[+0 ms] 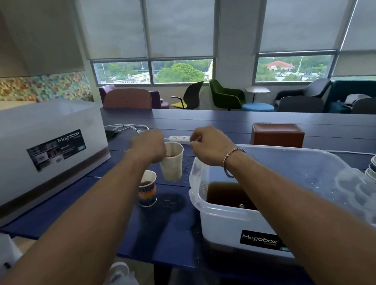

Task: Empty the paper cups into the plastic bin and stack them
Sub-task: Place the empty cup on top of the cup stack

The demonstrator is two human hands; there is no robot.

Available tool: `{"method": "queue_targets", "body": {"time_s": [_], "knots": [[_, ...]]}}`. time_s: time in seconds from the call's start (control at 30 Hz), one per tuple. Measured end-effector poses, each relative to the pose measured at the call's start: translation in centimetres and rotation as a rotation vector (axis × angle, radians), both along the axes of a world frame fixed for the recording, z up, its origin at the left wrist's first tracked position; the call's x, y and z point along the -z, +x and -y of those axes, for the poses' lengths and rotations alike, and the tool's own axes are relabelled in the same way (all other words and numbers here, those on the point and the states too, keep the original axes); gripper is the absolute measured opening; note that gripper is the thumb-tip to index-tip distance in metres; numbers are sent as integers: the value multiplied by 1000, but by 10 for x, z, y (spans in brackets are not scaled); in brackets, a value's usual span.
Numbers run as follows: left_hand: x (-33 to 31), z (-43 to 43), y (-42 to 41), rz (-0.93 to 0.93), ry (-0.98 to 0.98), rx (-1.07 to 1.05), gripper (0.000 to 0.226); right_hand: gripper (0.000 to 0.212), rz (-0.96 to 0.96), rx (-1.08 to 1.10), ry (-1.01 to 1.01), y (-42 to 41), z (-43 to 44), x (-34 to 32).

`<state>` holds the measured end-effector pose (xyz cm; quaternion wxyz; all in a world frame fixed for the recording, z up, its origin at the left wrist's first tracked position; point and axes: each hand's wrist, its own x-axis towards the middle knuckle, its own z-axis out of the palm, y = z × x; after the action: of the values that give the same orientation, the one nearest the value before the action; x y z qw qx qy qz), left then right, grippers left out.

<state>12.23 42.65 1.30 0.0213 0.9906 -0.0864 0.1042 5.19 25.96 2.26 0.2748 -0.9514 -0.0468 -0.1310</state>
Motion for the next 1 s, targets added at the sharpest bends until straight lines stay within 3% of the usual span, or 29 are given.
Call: {"method": "queue_targets", "body": {"time_s": [0.17, 0.27, 0.37, 0.57, 0.77, 1.0], "knots": [[-64, 23, -8, 145, 21, 22, 21, 42, -14, 8, 121, -5, 15, -9], [-94, 45, -12, 156, 29, 118, 21, 64, -36, 7, 232, -15, 28, -14], [-105, 82, -15, 112, -44, 242, 22, 65, -33, -28, 386, -31, 49, -18], [-98, 163, -39, -9, -232, 417, 26, 63, 96, 67, 583, -61, 110, -19], [-69, 203, -64, -100, -615, 517, 55, 61, 246, 164, 622, -84, 162, -5], [-17, 205, -61, -90, -578, 436, 50, 62, 197, 219, 707, -91, 189, 12]]}}
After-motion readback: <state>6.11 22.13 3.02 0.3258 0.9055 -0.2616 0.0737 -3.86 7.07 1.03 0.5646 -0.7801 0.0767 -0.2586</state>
